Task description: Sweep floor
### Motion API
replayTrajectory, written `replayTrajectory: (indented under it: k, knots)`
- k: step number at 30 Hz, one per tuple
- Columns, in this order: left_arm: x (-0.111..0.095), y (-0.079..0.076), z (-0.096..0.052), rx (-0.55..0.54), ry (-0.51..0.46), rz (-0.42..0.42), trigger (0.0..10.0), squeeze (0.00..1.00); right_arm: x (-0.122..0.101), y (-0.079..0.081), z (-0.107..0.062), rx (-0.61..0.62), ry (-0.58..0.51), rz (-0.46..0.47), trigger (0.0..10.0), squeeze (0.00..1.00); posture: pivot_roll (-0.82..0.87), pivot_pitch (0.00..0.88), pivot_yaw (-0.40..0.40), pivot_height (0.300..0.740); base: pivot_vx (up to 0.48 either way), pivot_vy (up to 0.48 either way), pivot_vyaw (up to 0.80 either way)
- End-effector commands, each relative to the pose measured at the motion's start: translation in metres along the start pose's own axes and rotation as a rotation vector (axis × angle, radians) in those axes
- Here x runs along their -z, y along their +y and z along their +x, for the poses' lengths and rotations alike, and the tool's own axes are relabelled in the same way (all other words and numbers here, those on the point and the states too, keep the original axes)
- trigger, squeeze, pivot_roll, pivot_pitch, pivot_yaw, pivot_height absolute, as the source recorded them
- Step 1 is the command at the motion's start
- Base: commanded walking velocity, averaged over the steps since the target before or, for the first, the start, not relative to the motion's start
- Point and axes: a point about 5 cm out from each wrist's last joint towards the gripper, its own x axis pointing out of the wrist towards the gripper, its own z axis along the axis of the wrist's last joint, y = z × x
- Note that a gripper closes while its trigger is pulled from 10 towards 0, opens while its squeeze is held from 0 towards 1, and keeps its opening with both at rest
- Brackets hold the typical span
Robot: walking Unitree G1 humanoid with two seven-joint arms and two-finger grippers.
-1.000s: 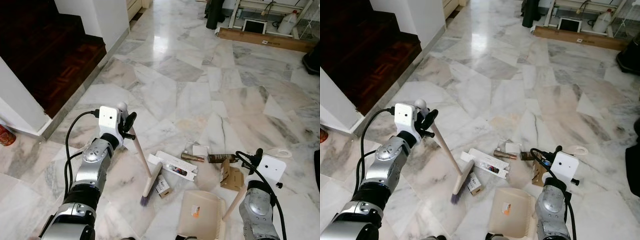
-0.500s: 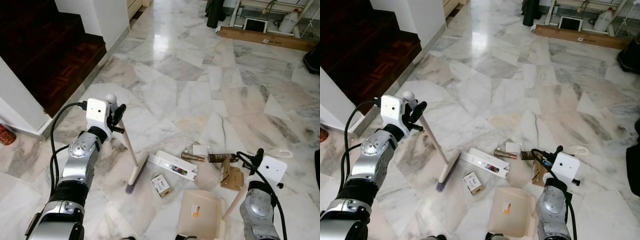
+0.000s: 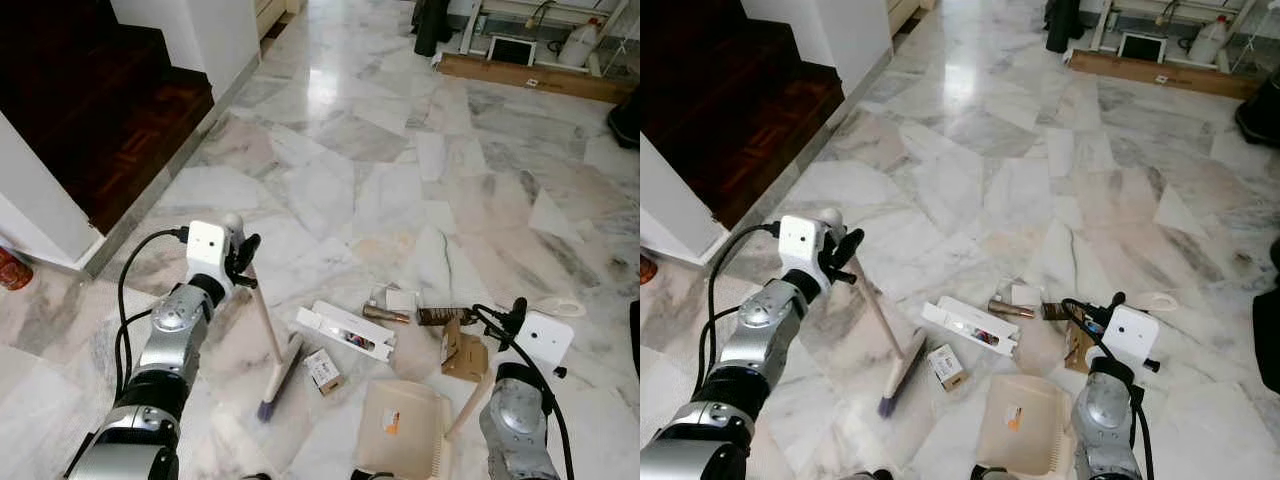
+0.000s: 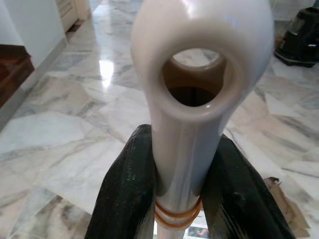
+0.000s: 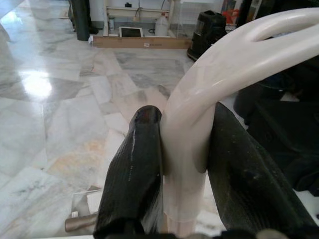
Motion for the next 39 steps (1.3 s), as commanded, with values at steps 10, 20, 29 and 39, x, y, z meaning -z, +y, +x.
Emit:
replayTrajectory:
  k: [10, 20, 29, 39]
  knots:
    - [-0.004, 0.004, 0.002, 0.016, -0.036, -0.012, 10.0, 0.0, 0.009, 0.002, -0.007, -0.014, 0.044, -0.002, 10.0, 0.0, 0.07, 0.192, 0.022, 0.74, 0.0, 0.0, 0.0]
    - [-0.013, -0.007, 0.008, 0.108, -0.071, -0.039, 10.0, 0.0, 0.008, 0.003, -0.006, -0.014, 0.043, 0.009, 10.0, 0.0, 0.07, 0.195, 0.02, 0.74, 0.0, 0.0, 0.0]
    - [-0.014, -0.019, 0.01, 0.223, -0.053, -0.059, 10.0, 0.0, 0.008, 0.001, -0.006, -0.005, 0.047, 0.019, 10.0, 0.0, 0.07, 0.198, 0.022, 0.74, 0.0, 0.0, 0.0]
    - [-0.013, -0.027, 0.009, 0.314, -0.021, -0.109, 10.0, 0.0, 0.008, 0.001, -0.005, -0.008, 0.051, 0.018, 10.0, 0.0, 0.08, 0.196, 0.019, 0.74, 0.0, 0.0, 0.0]
